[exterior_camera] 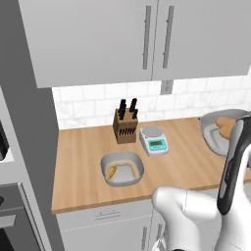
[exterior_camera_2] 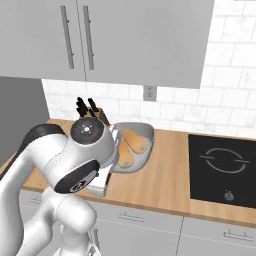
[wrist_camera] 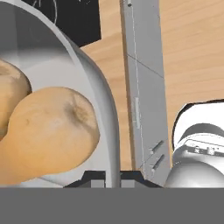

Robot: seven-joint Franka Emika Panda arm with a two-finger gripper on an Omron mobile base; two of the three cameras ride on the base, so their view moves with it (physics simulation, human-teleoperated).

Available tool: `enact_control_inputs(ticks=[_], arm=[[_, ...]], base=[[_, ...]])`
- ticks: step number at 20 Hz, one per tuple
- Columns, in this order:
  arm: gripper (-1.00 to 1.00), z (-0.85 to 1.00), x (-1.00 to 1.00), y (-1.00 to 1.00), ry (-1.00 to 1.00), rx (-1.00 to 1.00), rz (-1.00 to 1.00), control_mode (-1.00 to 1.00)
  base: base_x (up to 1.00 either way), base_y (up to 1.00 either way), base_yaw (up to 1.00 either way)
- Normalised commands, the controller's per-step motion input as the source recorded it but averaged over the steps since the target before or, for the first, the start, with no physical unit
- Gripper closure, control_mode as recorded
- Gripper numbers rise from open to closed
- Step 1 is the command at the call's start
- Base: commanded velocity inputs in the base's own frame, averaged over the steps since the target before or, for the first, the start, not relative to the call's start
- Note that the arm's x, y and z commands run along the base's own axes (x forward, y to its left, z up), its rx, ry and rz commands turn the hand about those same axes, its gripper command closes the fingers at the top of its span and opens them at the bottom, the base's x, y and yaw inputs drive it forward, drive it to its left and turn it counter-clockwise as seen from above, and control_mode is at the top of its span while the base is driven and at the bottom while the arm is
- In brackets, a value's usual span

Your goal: Take the meat container that has the shrimp and place it on the second highest rack of the freezer. Then take the vegetable container that has the squashs and place it on the highest rack of the freezer.

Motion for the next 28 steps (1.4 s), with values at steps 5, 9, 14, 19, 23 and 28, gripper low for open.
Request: enact_control_inputs(ticks=[5,9,14,19,23,28], arm=[[1.0,0.99,-0.58,0.13,0.11,0.32,0.0,-1.0],[1.0,0.44,-0.09,0.45,0.0,0.26,0.0,-1.0],[1.0,0.01,-0.19,0.9,0.03,0.06,0.02,-1.0],[1.0,0.0,0.0,0.0,0.0,0.0,0.0,1.0],[1.0,0.0,0.0,0.0,0.0,0.0,0.0,1.0],[1.0,0.0,0.0,0.0,0.0,0.0,0.0,1.0]], base=[[0.0,0.0,0.0],[0.0,0.0,0.0],[0.0,0.0,0.0],[-1.0,0.93,0.21],[-0.98,0.98,0.41],[-0.45,0.99,0.64]])
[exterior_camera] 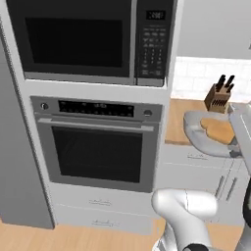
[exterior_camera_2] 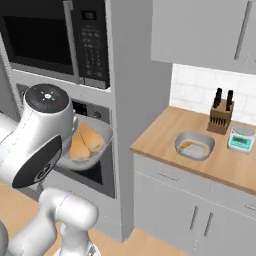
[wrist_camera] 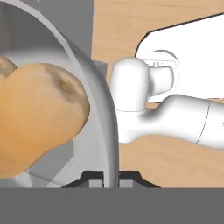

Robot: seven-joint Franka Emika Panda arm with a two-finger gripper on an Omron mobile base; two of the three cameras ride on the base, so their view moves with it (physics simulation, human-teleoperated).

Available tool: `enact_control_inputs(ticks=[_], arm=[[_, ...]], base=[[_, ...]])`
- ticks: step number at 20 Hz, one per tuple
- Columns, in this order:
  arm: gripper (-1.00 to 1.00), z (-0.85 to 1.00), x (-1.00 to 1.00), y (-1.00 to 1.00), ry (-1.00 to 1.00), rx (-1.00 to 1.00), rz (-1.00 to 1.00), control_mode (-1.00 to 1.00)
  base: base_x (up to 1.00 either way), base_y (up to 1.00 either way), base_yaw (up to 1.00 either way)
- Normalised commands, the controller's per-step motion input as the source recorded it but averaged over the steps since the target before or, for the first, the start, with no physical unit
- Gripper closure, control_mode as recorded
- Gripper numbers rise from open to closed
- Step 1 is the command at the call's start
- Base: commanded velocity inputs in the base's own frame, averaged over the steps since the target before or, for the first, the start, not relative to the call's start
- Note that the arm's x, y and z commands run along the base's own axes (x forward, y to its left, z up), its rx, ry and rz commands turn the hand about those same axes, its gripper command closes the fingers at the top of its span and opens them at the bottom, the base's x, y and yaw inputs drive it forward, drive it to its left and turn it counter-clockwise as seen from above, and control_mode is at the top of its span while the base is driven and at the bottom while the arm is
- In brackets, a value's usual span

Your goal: Take the meat container that has the shrimp and place it on the second highest rack of the freezer. Then take the vegetable container that has the squashs and place it on the highest rack of the freezer.

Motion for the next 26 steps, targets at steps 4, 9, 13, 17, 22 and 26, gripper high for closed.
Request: enact_control_inputs(ticks=[4,9,13,17,22,26], arm=[[1.0,0.0,0.0,0.0,0.0,0.0,0.0,1.0],[1.0,0.0,0.0,0.0,0.0,0.0,0.0,1.0],[1.0,0.0,0.0,0.0,0.0,0.0,0.0,1.0],[1.0,0.0,0.0,0.0,0.0,0.0,0.0,1.0],[1.0,0.0,0.0,0.0,0.0,0.0,0.0,1.0],[1.0,0.0,0.0,0.0,0.0,0.0,0.0,1.0]], base=[[0.01,1.0,0.34],[0.47,1.0,0.18],[0.65,1.0,0.02],[0.73,1.0,-0.01],[0.66,1.0,-0.09],[0.51,1.0,-0.15]])
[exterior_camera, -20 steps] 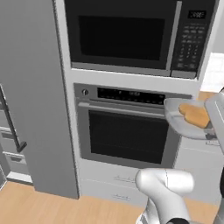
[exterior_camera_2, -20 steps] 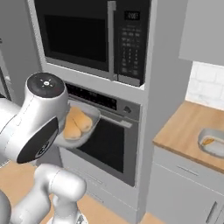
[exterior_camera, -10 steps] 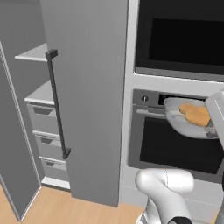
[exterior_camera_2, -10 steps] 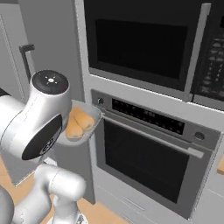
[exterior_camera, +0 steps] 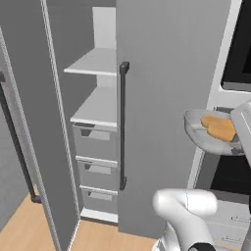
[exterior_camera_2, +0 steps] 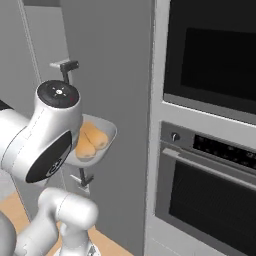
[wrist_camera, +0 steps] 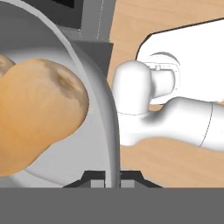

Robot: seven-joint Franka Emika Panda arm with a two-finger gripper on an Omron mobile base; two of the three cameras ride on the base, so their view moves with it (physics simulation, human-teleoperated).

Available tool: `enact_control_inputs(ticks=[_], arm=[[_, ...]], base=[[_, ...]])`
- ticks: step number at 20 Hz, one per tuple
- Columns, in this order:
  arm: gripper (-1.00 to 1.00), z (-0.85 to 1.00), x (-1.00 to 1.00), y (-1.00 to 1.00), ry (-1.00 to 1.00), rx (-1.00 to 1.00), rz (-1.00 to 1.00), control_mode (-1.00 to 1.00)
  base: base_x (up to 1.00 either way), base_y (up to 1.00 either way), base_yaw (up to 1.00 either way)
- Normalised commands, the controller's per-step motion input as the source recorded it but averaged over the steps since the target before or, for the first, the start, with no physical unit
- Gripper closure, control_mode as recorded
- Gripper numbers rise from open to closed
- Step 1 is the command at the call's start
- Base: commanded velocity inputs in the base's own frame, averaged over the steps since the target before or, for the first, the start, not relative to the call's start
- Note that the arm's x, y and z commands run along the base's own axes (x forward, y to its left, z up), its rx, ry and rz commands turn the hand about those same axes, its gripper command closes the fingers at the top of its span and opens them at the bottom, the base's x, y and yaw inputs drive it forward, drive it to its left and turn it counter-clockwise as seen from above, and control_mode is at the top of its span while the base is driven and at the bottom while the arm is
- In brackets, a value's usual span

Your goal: Take the meat container that has the shrimp and place it on the second highest rack of the freezer. Then take the vegetable container that has the squashs and place it on the highest rack of the freezer.

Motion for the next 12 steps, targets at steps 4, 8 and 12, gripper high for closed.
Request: enact_control_inputs(ticks=[4,8,12], arm=[[1.0,0.0,0.0,0.0,0.0,0.0,0.0,1.0],[1.0,0.0,0.0,0.0,0.0,0.0,0.0,1.0],[1.0,0.0,0.0,0.0,0.0,0.0,0.0,1.0]], base=[[0.32,1.0,-0.19],[0.21,1.0,-0.24],[0.27,1.0,-0.25]])
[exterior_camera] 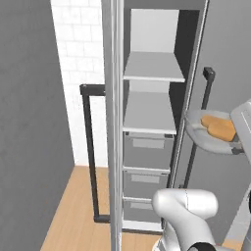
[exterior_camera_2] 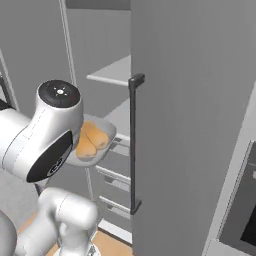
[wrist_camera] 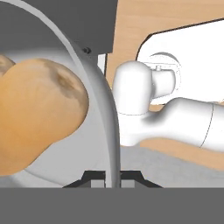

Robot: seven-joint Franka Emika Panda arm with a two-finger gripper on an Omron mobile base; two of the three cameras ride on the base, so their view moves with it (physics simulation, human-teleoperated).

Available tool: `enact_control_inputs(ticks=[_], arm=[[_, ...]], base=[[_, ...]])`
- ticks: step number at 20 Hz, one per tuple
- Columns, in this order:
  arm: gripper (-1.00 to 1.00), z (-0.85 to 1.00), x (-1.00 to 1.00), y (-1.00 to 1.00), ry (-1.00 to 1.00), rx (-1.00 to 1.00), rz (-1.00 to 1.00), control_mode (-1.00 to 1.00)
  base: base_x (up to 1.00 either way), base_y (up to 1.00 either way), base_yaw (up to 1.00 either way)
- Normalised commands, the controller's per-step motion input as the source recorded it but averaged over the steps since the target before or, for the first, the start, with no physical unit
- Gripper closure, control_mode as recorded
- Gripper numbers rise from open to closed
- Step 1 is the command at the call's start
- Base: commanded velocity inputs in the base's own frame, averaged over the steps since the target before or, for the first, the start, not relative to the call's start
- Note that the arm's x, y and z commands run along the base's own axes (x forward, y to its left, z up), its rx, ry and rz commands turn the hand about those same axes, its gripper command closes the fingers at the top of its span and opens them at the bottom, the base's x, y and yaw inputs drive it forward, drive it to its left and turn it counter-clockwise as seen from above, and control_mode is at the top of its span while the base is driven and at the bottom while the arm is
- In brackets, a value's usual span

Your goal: Take the meat container that has the shrimp and place it on the second highest rack of the freezer. Then take the vegetable container that has the squashs and place it on the highest rack of the freezer.

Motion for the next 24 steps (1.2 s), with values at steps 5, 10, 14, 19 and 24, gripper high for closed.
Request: enact_control_inputs(ticks=[5,10,14,19,24], arm=[[1.0,0.0,0.0,0.0,0.0,0.0,0.0,1.0],[1.0,0.0,0.0,0.0,0.0,0.0,0.0,1.0],[1.0,0.0,0.0,0.0,0.0,0.0,0.0,1.0],[1.0,0.7,-0.02,-0.29,-0.25,0.01,0.0,-1.0],[1.0,0.79,0.64,-0.31,-0.34,0.0,-0.05,-1.0]], base=[[0.68,0.48,-0.22],[0.38,-0.1,-0.04],[0.38,-0.11,-0.03],[0.0,-0.05,0.0],[0.0,0.0,0.0]])
